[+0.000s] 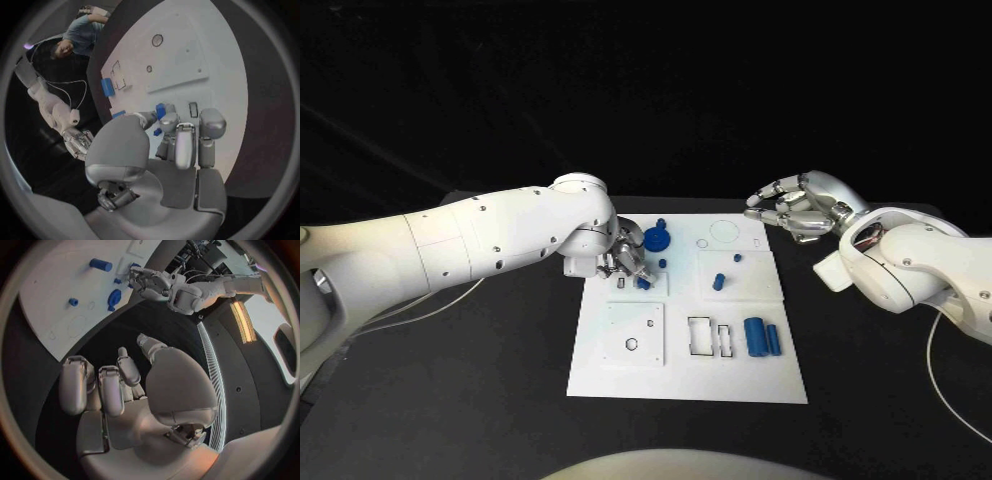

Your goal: Assemble the parts on the task board

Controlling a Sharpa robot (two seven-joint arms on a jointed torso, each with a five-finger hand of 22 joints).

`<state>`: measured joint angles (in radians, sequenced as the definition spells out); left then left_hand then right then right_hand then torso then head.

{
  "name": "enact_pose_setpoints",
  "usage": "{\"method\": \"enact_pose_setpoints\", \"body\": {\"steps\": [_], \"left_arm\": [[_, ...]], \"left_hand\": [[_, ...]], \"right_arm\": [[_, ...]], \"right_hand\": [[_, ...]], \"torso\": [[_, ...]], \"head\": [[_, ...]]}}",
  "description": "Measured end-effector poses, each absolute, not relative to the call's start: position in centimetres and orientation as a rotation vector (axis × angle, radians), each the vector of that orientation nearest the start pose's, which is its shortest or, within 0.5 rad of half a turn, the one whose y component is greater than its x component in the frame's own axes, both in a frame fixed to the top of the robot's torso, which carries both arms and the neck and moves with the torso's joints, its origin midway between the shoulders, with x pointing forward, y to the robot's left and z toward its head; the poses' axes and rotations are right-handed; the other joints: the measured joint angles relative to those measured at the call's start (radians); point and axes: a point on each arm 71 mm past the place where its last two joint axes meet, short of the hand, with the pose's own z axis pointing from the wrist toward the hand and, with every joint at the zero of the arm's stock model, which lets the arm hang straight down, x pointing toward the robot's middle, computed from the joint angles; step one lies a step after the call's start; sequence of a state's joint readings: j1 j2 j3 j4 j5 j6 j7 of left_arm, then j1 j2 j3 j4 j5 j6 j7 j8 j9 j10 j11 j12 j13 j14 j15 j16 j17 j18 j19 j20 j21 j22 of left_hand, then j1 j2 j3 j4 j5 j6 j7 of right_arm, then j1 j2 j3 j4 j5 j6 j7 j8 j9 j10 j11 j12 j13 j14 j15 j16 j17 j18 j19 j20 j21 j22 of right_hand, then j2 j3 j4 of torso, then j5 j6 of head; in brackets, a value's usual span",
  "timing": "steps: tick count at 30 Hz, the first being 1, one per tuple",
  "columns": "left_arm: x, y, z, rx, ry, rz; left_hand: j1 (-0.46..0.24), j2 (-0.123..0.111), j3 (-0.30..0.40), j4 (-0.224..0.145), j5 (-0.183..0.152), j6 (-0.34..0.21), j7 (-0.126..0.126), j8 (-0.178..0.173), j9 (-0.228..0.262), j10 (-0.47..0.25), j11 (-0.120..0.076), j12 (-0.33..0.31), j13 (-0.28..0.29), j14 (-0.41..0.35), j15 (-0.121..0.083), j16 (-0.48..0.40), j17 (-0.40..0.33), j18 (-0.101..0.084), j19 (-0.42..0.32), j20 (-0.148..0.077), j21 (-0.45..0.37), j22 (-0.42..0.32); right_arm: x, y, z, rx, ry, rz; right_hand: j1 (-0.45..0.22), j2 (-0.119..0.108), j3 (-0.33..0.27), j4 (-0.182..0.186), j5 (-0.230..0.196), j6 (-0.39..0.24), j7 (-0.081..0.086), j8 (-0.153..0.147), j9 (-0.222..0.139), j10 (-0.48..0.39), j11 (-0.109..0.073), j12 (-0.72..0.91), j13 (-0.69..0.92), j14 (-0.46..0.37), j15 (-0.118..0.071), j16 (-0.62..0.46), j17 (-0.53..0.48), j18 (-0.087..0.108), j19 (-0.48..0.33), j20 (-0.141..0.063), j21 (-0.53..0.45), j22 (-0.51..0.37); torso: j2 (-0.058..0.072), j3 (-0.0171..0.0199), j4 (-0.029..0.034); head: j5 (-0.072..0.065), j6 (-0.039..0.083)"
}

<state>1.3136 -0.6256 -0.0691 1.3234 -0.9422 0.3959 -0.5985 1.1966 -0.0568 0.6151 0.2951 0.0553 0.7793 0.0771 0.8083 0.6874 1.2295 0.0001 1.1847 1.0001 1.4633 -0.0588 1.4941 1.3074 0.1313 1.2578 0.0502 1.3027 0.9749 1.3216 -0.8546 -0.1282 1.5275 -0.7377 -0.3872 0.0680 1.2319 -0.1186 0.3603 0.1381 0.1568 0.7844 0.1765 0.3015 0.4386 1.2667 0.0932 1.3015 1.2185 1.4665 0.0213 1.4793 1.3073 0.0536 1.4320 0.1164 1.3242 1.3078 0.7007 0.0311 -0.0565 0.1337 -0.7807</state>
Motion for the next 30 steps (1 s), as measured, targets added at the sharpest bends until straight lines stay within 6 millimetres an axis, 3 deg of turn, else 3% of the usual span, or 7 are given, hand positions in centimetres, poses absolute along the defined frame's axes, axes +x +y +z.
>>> {"method": "enact_pose_setpoints", "body": {"steps": [5, 12, 15, 16, 23, 26, 30], "left_arm": [[51.2, 16.6, -20.3, -0.092, 2.537, -0.391], [50.9, 17.3, -20.0, -0.136, 2.524, -0.423], [50.7, 17.8, -19.8, -0.156, 2.511, -0.435], [50.7, 18.0, -19.8, -0.162, 2.505, -0.439], [50.2, 18.5, -19.7, -0.196, 2.445, -0.464], [49.9, 18.4, -20.0, -0.204, 2.414, -0.467], [49.4, 18.2, -20.5, -0.212, 2.37, -0.467]], "left_hand": [[0.002, -0.008, 0.028, 0.026, -0.001, -0.008, -0.004, 0.022, 0.029, 0.0, 0.0, 0.0, 0.003, 0.0, 0.0, 0.004, 0.0, 0.0, 0.0, 0.0, 0.007, 0.01], [0.0, -0.011, 0.031, 0.029, -0.003, -0.011, -0.004, 0.028, 0.037, 0.0, 0.0, 0.0, 0.006, 0.0, 0.0, 0.004, 0.0, 0.0, 0.0, 0.0, 0.007, 0.015], [-0.01, -0.02, 0.053, 0.013, -0.004, -0.012, -0.003, 0.029, 0.042, 0.004, -0.004, 0.008, 0.014, 0.0, 0.0, 0.004, 0.0, -0.004, 0.0, 0.0, 0.011, 0.022], [-0.01, -0.02, 0.053, 0.013, -0.004, -0.012, -0.003, 0.031, 0.043, 0.01, -0.005, 0.012, 0.017, 0.0, 0.0, 0.004, 0.0, -0.016, 0.0, 0.0, 0.013, 0.026], [-0.024, -0.034, 0.056, 0.015, -0.004, -0.003, -0.012, 0.04, 0.056, 0.025, -0.011, 0.029, 0.035, 0.004, -0.004, 0.01, 0.0, -0.016, 0.004, -0.004, 0.015, 0.033], [-0.033, -0.043, 0.06, 0.019, -0.004, -0.001, -0.014, 0.043, 0.06, 0.025, -0.012, 0.011, 0.005, 0.004, -0.004, 0.01, 0.0, -0.016, 0.004, -0.004, 0.018, 0.032], [-0.043, -0.055, 0.097, -0.007, -0.006, 0.006, -0.02, 0.049, 0.066, 0.022, -0.015, 0.005, -0.01, 0.0, -0.007, 0.01, 0.0, -0.016, 0.009, -0.009, 0.018, 0.032]], "right_arm": [[49.7, -21.1, -15.7, 0.414, 1.663, 1.023], [49.7, -21.2, -15.7, 0.401, 1.663, 1.014], [49.7, -21.3, -15.7, 0.397, 1.663, 1.01], [49.7, -21.3, -15.7, 0.397, 1.663, 1.009], [49.7, -21.5, -15.7, 0.394, 1.663, 1.003], [49.7, -21.6, -15.7, 0.394, 1.662, 1.001], [49.7, -21.7, -15.7, 0.394, 1.662, 0.999]], "right_hand": [[0.0, 0.0, 0.0, 0.0, 0.0, 0.0, 0.0, 0.0, 0.0, 0.0, 0.0, 0.0, 0.001, 0.0, 0.0, 0.0, 0.0, 0.0, 0.0, 0.0, 0.0, 0.0], [0.0, 0.0, 0.0, 0.0, 0.0, 0.0, 0.0, 0.0, 0.0, 0.0, 0.0, 0.0, 0.001, 0.0, 0.0, 0.0, 0.0, 0.0, 0.0, 0.0, 0.0, 0.0], [0.0, 0.0, 0.0, 0.0, 0.0, 0.0, 0.0, 0.0, 0.0, 0.0, 0.0, 0.0, 0.001, 0.0, 0.0, 0.0, 0.0, 0.0, 0.0, 0.0, 0.0, 0.0], [0.0, 0.0, 0.0, 0.0, 0.0, 0.0, 0.0, 0.0, 0.0, 0.0, 0.0, 0.0, 0.001, 0.0, 0.0, 0.0, 0.0, 0.0, 0.0, 0.0, 0.0, 0.0], [0.0, 0.0, 0.0, 0.0, 0.0, 0.0, 0.0, 0.0, 0.0, 0.0, 0.0, 0.0, 0.001, 0.0, 0.0, 0.0, 0.0, 0.0, 0.0, 0.0, 0.0, 0.0], [0.0, 0.0, 0.0, 0.0, 0.0, 0.0, 0.0, 0.0, 0.0, 0.0, 0.0, 0.0, 0.001, 0.0, 0.0, 0.0, 0.0, 0.0, 0.0, 0.0, 0.0, 0.0], [0.0, 0.0, 0.0, 0.0, 0.0, 0.0, 0.0, 0.0, 0.001, 0.0, 0.0, 0.0, 0.001, 0.0, 0.0, 0.0, 0.0, 0.0, 0.0, 0.0, 0.0, 0.0]], "torso": [[0.0, 0.0001, 0.0006], [-0.001, 0.0007, 0.0007], [-0.001, 0.0008, 0.0007], [-0.001, 0.0012, 0.0008], [-0.001, 0.0014, 0.0023], [-0.001, 0.0013, 0.0028], [-0.001, 0.0012, 0.003]], "head": [[0.0, 0.0], [0.0, 0.003], [0.0, 0.004], [-0.001, 0.004], [-0.004, 0.006], [-0.003, 0.005], [-0.002, 0.004]]}}
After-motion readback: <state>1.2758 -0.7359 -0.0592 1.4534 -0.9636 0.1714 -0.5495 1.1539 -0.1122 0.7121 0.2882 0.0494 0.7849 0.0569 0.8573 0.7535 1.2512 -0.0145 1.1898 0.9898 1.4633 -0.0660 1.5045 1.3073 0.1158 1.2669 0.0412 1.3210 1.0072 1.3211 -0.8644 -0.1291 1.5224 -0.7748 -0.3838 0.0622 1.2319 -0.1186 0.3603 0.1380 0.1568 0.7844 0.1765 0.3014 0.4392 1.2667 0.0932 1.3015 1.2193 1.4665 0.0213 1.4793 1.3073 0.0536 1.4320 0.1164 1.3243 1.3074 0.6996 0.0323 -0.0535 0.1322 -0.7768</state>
